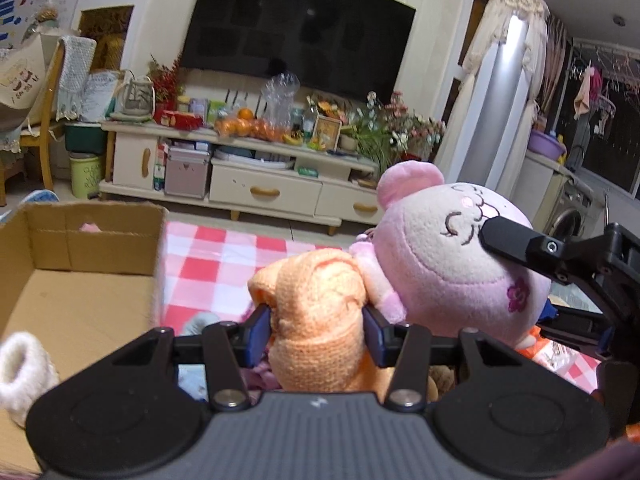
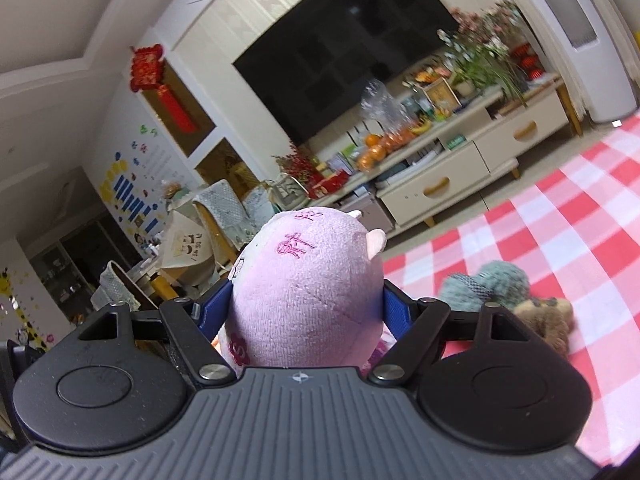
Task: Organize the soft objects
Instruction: 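Carry the orange doll and pink pig into the box and release both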
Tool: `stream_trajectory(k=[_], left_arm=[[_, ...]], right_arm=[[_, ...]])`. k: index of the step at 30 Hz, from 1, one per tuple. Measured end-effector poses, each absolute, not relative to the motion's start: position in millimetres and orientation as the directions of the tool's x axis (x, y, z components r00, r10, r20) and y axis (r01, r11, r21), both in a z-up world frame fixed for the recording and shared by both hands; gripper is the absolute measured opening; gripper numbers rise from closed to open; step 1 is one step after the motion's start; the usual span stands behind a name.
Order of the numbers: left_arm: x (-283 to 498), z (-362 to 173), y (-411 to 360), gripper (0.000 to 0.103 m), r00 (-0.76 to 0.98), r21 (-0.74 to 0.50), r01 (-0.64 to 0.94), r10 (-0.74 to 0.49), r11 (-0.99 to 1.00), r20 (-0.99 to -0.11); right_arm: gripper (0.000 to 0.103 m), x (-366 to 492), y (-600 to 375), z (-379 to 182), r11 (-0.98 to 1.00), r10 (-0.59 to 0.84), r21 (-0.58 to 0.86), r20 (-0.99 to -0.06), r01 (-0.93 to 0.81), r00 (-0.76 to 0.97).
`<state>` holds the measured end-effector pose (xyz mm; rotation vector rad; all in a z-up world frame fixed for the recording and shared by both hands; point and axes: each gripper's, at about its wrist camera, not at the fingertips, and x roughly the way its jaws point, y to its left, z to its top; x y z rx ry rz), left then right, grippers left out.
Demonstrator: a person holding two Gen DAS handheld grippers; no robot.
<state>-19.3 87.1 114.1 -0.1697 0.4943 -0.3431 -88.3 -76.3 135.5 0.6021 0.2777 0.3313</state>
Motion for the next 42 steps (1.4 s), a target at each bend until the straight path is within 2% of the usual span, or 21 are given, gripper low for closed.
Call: stream_trajectory(k=[8, 19, 30, 39, 41, 42], left_arm=[[-27.4, 121.6, 127.5, 0.048, 0.864, -0.265, 0.218, -0.312, 0.939, -0.396], [-23.4, 124.0, 187.7, 0.048, 0.908, -0.294, 0.049, -0.165, 0.955, -0.386], [-14.9, 104.6, 225.8, 0.048, 0.872, -0.275, -0.101, -0.048, 0.956, -0.487], [-6.1, 88.5, 234.3, 0.05, 0.8, -0.201, -0.184, 0.028, 0.962, -0.6], [-9.5, 92.3, 235.2, 0.056, 0.807, -0.204, -0.189, 0.033, 0.961, -0.59], [-11.2, 94.4, 235.5, 0.062, 0.812, -0.202, -0.19, 0.039, 0.961, -0.582]], right_arm=[[0.097, -78.5, -62.3, 138.4, 0.788, 0.422, 0.544, -0.139, -0.287, 0.896], [0.097, -40.9, -33.9, 139.6, 0.751, 0.528, 0.539, -0.142, -0.383, 0.837], [0.097, -19.0, -21.6, 130.2, 0.741, 0.607, 0.505, -0.226, -0.441, 0.762], [0.103, -21.9, -20.1, 122.8, 0.776, 0.61, 0.444, -0.352, -0.447, 0.709], [0.103, -24.7, -21.2, 123.0, 0.802, 0.582, 0.417, -0.385, -0.428, 0.716], [0.103, -27.0, -22.8, 124.8, 0.804, 0.578, 0.417, -0.382, -0.423, 0.721]])
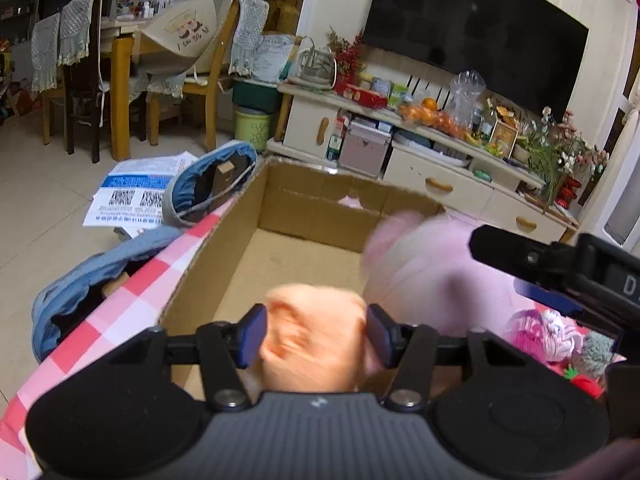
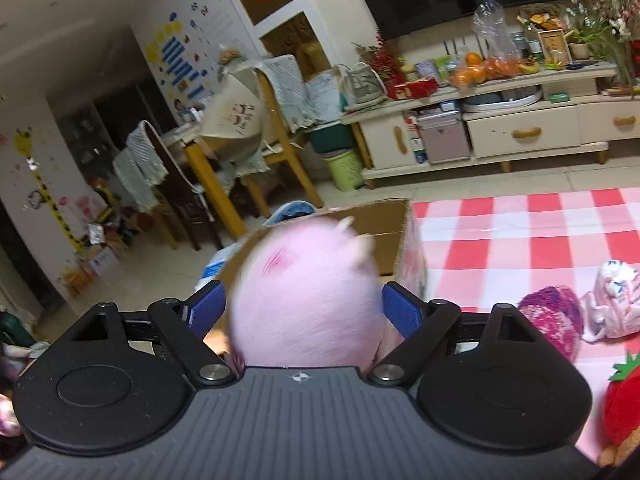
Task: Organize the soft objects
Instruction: 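Carry the orange doll and pink pig into the box and release both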
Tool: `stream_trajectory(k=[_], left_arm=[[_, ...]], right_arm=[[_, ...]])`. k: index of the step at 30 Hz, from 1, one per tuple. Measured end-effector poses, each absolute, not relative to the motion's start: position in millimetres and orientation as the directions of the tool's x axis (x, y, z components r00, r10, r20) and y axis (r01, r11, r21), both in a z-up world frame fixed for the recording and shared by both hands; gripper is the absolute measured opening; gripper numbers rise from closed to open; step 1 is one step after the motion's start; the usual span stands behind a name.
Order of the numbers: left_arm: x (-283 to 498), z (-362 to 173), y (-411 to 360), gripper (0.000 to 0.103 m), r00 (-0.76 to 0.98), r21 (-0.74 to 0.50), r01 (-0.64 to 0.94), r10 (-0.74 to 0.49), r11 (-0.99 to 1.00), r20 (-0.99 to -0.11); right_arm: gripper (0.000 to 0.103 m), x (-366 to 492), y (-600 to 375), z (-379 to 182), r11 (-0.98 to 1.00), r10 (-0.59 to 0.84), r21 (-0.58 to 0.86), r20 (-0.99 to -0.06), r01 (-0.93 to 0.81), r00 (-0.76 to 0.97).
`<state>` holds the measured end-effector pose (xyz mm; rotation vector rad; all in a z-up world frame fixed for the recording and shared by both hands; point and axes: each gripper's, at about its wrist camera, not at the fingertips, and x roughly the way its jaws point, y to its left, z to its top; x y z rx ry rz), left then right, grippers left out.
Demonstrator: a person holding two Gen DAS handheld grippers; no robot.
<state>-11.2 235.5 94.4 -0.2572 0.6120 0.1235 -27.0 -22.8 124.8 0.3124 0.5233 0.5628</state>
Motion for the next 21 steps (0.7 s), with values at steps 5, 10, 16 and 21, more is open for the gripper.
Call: stream_trajectory(k=[5, 10, 16, 21], left_arm=[[-17.9, 102.9, 230.5, 0.072, 0.837, -0.172, -0.2, 0.077, 0.965, -0.541], [-17.2, 104.4, 225.9, 0.077, 0.839, -0.165, -0.193, 0.075, 0.967, -0.54], [-18.1, 105.5, 217.2, 0.08, 0.843, -0.156, -0.179, 0.069, 0.971, -0.533], [-19.0, 105.0, 205.9, 0.083, 0.847, -0.146, -0.151, 0.051, 0.978, -0.529]], right_arm=[[0.103, -55.6, -48.4, 144.0, 0.803, 0.551, 0.445, -0.298, -0.397, 0.78], [0.103, -89.5, -74.2, 156.5, 0.844, 0.47, 0.415, -0.269, -0.339, 0.841], [0.103, -120.0, -94.4, 160.6, 0.878, 0.402, 0.383, -0.265, -0.286, 0.877], [0.103, -120.1, -91.0, 163.8, 0.895, 0.37, 0.361, -0.274, -0.261, 0.888]])
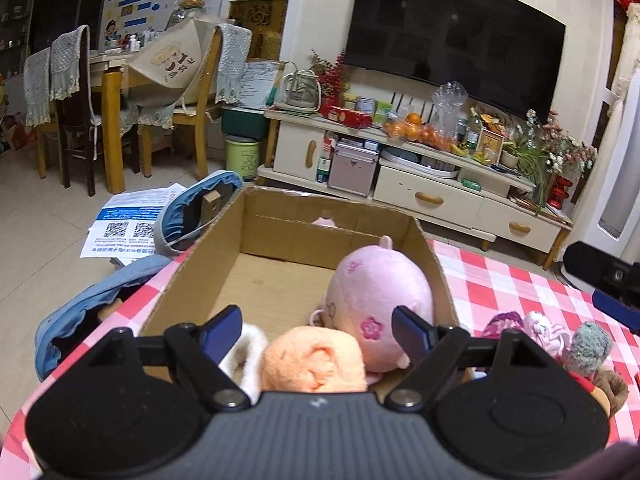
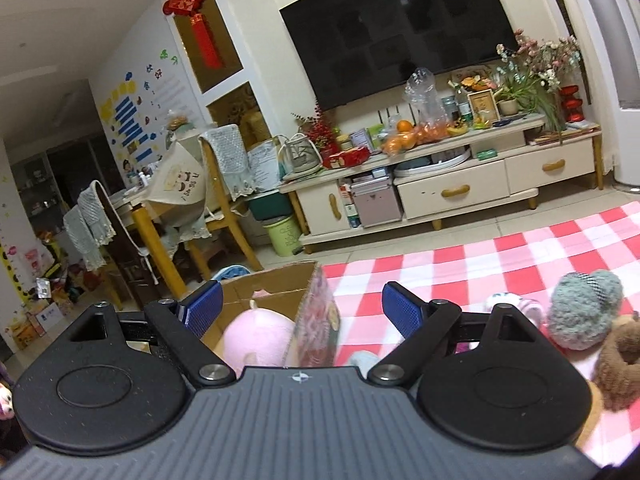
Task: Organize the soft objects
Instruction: 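Carry the orange doll and pink pig into the box and release both, then move both tools back over the remaining toys on the table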
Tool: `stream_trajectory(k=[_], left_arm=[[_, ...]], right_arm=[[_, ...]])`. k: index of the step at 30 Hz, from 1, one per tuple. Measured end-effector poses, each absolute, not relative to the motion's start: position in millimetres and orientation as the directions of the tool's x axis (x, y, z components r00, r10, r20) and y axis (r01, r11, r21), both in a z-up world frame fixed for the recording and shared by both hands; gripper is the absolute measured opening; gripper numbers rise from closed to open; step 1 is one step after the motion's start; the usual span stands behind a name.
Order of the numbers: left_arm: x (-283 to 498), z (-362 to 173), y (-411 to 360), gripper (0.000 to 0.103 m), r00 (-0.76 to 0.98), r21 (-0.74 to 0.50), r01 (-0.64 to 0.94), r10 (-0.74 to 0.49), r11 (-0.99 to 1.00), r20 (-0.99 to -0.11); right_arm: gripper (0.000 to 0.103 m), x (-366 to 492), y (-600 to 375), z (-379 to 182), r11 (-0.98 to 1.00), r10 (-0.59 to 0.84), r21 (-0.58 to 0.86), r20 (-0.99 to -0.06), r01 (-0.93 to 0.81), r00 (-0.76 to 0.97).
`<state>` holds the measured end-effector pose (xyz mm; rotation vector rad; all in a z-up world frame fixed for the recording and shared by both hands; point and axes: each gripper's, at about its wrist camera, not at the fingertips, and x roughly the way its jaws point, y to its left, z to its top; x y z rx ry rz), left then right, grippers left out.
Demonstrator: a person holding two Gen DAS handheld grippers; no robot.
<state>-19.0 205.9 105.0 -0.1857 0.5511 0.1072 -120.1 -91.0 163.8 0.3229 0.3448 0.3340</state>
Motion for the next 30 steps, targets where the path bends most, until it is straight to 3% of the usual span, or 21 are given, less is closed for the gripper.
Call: stream_trajectory(k=[30], left_arm=[[-26.5, 102.2, 149.8, 0.1, 0.859, -0.102, -0.022, -0.034, 0.995, -0.511]], right_arm=[[0.103, -130.7, -117.9, 143.3, 0.97, 0.142, 0.235, -0.324, -0.066, 0.935]])
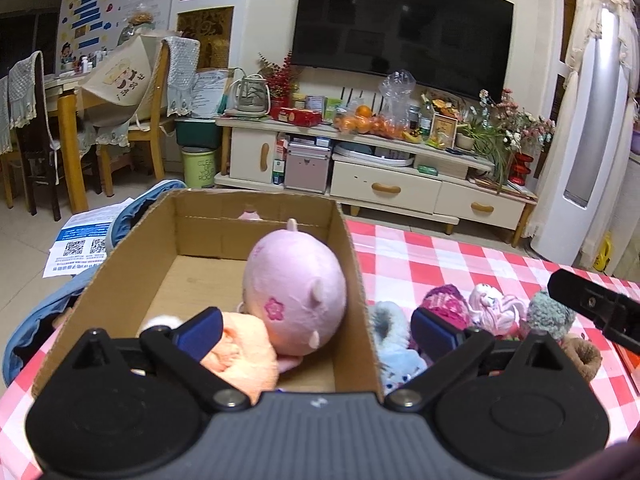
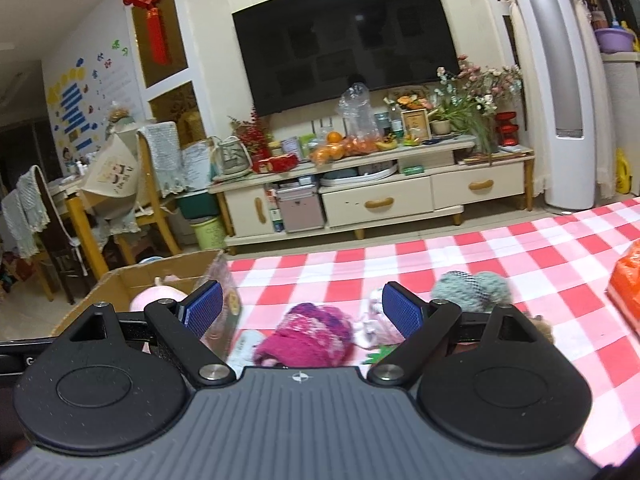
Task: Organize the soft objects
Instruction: 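Move both tools back over the remaining toys on the table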
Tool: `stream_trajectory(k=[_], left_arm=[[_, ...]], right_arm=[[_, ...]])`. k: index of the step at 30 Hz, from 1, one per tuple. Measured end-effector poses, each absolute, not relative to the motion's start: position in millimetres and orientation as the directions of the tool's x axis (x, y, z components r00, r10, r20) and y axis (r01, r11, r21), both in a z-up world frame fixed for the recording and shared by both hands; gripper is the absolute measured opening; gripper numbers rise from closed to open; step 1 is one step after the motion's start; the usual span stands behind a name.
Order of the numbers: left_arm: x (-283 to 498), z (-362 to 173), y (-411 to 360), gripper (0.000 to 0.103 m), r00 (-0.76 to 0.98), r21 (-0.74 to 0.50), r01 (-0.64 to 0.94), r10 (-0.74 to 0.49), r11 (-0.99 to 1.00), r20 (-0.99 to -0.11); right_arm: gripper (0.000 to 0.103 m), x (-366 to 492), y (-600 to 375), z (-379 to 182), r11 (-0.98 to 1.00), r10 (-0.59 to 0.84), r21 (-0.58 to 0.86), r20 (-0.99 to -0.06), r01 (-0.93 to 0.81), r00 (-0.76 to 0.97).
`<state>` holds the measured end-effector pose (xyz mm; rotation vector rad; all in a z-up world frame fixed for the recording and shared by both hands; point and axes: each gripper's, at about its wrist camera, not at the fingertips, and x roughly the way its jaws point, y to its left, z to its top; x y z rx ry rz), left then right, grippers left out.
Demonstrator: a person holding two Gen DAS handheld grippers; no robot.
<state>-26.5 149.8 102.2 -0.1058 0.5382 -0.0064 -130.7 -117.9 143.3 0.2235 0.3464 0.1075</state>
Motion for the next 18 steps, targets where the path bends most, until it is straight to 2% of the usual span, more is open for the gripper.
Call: stream_trajectory(k=[18], left_arm=[[-29.4, 94.1, 105.1, 0.1, 0.849, -0.021, 0.073, -0.073, 0.997, -0.524]], right_arm=[[0.103, -143.6, -133.6, 135.2, 0.968, 0.03, 0.245, -0.334, 0.056, 0.942]])
